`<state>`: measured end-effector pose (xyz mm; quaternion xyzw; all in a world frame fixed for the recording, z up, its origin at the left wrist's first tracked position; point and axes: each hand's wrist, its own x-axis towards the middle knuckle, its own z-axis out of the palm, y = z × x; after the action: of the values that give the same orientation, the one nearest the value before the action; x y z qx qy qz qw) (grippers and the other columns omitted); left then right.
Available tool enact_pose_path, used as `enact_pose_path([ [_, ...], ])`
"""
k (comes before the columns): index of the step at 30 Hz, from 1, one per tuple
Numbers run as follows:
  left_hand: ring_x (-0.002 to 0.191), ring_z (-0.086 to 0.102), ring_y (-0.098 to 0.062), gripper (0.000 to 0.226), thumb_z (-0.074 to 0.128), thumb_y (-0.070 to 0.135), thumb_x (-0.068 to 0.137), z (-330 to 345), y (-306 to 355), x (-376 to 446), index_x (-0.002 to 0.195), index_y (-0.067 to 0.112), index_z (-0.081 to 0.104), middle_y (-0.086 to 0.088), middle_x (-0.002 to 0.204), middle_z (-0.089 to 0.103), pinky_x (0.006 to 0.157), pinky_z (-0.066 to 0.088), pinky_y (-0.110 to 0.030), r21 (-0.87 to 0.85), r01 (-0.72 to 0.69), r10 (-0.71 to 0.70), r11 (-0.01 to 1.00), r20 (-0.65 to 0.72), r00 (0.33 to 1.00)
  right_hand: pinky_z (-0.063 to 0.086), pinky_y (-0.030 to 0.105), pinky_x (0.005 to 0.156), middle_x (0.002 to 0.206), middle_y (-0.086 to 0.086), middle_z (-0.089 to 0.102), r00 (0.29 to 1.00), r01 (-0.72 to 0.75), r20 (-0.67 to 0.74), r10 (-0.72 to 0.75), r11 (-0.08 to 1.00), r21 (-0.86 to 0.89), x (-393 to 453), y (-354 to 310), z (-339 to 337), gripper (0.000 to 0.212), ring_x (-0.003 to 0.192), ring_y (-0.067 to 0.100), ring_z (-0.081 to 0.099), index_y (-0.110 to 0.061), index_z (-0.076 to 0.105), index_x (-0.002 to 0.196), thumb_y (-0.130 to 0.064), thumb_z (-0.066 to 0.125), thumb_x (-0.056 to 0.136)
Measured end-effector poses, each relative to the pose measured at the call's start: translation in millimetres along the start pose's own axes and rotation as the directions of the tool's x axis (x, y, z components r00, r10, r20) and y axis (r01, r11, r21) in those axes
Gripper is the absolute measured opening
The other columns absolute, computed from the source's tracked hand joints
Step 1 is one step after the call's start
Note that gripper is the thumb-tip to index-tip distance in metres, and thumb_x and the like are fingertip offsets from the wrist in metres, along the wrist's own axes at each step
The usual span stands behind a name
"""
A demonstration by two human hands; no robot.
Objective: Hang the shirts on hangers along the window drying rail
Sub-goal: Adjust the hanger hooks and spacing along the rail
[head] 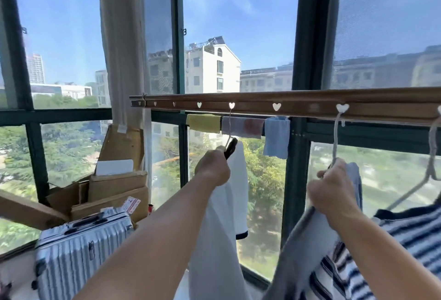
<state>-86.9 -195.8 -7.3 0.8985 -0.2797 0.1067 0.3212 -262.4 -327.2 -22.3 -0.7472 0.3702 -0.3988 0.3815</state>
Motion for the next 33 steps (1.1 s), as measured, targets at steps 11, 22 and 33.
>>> enact_pose_path([
  [11, 0.117, 0.051, -0.036, 0.057, 0.039, 0.003, 0.088, 15, -24, 44, 0.142, 0.018, 0.029, -0.014, 0.135, 0.042, 0.09, 0.045, -0.045, 0.016, -0.127, 0.127, 0.992, -0.005, 0.992, 0.04, 0.031, 0.061, 0.087, 0.008, 0.055, 0.993, 0.007, -0.116, 0.003, 0.996, 0.084, -10, -11, 14, 0.05, 0.078, 0.029, 0.052, -0.015, 0.043, 0.128, 0.007, 0.04, 0.083],
  [22, 0.128, 0.025, -0.031, 0.06, 0.047, 0.012, 0.086, -3, -14, 48, 0.14, 0.017, 0.021, -0.012, 0.141, 0.022, 0.104, 0.031, -0.04, 0.003, -0.281, 0.279, 0.96, -0.13, 0.951, 0.042, 0.031, 0.064, 0.085, 0.0, 0.053, 0.986, 0.047, -0.162, -0.048, 0.999, -0.009, -26, -24, 11, 0.058, 0.076, 0.021, 0.052, -0.019, 0.037, 0.139, 0.004, 0.038, 0.085],
  [33, 0.143, 0.006, -0.023, 0.069, 0.051, 0.015, 0.088, -24, 40, 69, 0.146, 0.019, 0.014, 0.001, 0.153, 0.012, 0.115, 0.009, -0.041, 0.058, -0.565, 0.537, 0.823, -0.404, 0.74, 0.045, 0.035, 0.068, 0.086, -0.001, 0.056, 0.96, 0.147, -0.239, -0.146, 0.989, -0.012, -39, -29, 15, 0.056, 0.078, 0.025, 0.055, -0.018, 0.038, 0.139, 0.002, 0.039, 0.087],
])
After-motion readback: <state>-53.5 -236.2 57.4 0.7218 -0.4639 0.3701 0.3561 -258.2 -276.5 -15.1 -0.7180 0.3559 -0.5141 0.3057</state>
